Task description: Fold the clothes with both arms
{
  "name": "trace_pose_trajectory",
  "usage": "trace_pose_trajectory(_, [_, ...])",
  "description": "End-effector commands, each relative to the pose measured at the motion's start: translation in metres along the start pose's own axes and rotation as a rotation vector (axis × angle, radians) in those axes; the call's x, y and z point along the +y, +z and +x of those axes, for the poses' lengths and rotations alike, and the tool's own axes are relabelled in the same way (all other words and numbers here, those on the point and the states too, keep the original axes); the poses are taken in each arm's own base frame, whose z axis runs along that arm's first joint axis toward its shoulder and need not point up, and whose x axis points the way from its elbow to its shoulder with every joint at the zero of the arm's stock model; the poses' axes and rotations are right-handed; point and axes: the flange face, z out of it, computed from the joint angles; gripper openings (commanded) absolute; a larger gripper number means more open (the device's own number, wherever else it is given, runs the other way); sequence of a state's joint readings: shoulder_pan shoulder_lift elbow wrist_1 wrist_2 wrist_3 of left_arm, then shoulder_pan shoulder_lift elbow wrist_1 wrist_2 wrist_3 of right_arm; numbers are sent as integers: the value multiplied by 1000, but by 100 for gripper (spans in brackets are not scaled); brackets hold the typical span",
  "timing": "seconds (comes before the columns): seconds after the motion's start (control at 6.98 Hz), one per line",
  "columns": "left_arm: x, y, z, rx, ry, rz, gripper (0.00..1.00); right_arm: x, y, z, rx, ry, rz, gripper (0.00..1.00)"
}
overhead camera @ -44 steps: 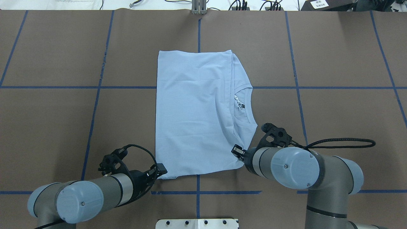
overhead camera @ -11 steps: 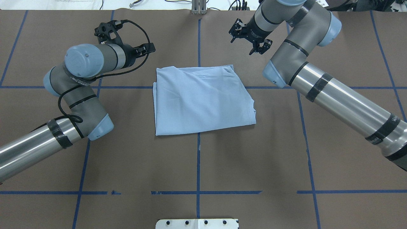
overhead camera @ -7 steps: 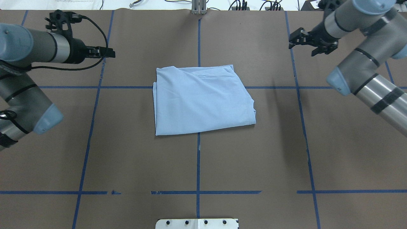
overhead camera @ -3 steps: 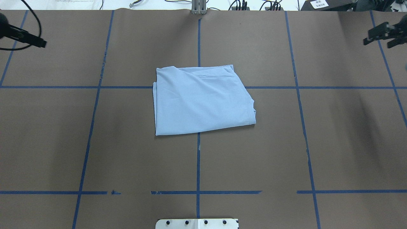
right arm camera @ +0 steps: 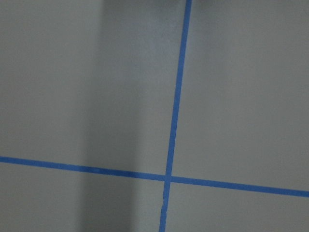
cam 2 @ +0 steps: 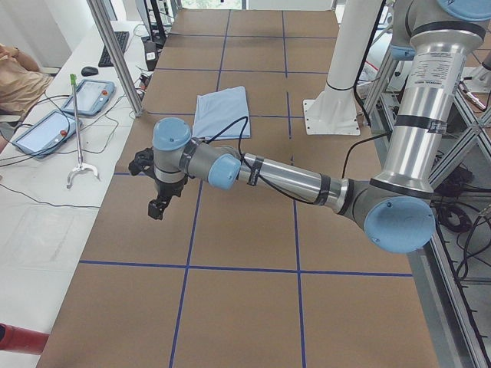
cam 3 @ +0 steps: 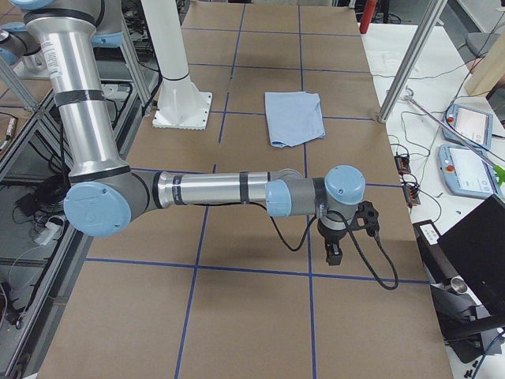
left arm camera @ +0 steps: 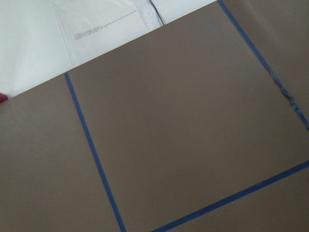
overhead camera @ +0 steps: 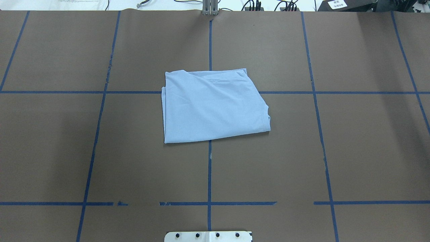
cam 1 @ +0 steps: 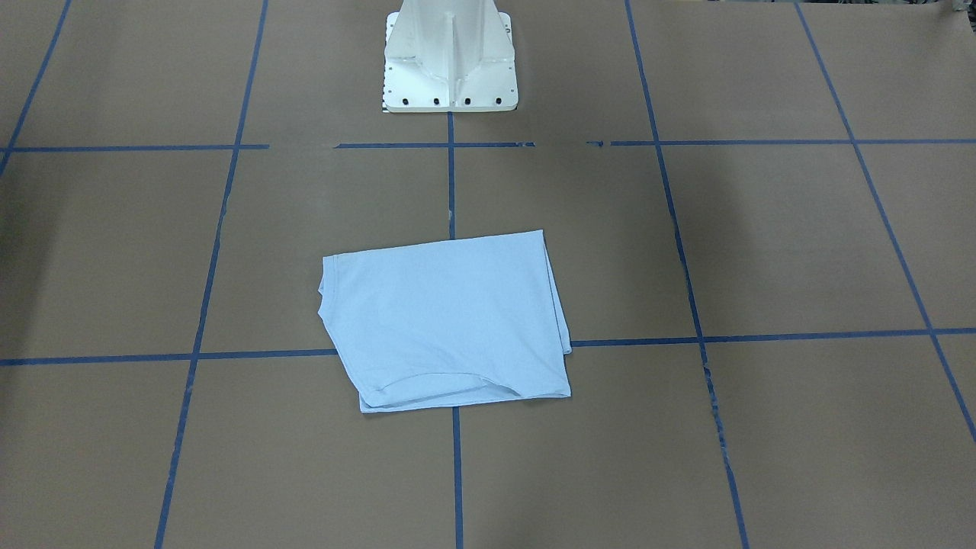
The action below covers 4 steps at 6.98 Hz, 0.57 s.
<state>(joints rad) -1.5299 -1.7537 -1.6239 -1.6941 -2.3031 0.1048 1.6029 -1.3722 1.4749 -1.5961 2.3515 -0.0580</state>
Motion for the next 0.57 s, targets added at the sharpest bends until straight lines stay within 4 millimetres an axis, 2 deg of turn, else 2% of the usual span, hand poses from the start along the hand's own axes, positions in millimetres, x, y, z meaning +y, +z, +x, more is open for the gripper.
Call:
trace_pose_trajectory(0.0, [33,-16,-34,12,-33,-65,100,29,-23,-11,4,54,-73,100])
trace_pose_trajectory(0.14, [65,-12,-31,18,3,-75,100,42,-16,-6,4,65,-84,100])
trace_pose_trajectory(0.29, [73,-8,-30,23,-11,-84,100,55,-7,2,5,68,-91,100])
trace_pose_trajectory(0.43, [73,-4,-28,66,-36,-82,100,73,7,11,1,68,-88,100])
